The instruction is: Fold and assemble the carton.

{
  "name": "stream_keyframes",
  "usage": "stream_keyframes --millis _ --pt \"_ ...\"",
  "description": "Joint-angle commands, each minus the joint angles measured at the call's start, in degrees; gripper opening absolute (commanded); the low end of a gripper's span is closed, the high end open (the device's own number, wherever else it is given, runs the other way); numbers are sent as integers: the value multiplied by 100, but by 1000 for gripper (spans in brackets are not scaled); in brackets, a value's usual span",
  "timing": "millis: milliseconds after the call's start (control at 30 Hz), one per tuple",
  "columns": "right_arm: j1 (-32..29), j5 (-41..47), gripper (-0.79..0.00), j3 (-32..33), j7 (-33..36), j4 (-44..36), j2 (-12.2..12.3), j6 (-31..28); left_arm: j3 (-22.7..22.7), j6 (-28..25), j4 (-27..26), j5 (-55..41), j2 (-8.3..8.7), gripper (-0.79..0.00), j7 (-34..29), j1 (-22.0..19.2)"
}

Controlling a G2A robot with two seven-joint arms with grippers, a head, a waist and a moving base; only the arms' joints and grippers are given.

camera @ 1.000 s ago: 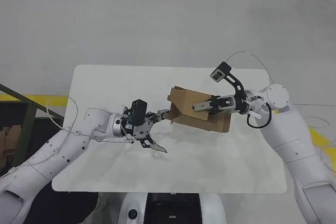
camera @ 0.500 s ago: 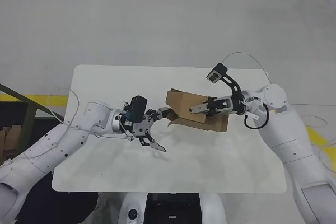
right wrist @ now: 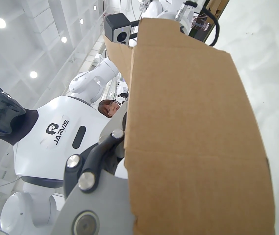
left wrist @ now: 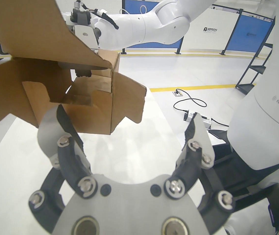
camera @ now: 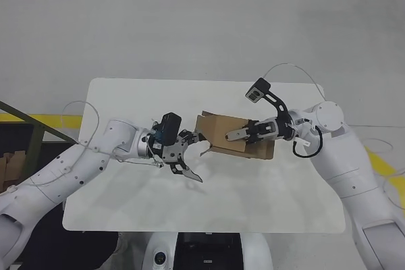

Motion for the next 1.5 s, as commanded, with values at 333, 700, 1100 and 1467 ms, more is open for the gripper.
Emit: stream_keyframes --millis 333,700,1100,1467 --pt "-56 -44 -785 60 23 -84 7 30 163 0 51 -191 -10 0 190 -119" --pt "-75 -57 -785 84 49 -108 2 37 380 0 97 -363 20 -6 279 -274" --pt "-88 -74 -785 79 91 -131 -9 48 529 0 178 -448 24 -397 373 -399" --pt "-122 -71 -785 101 115 -173 -12 44 576 0 309 -532 4 -434 439 -450"
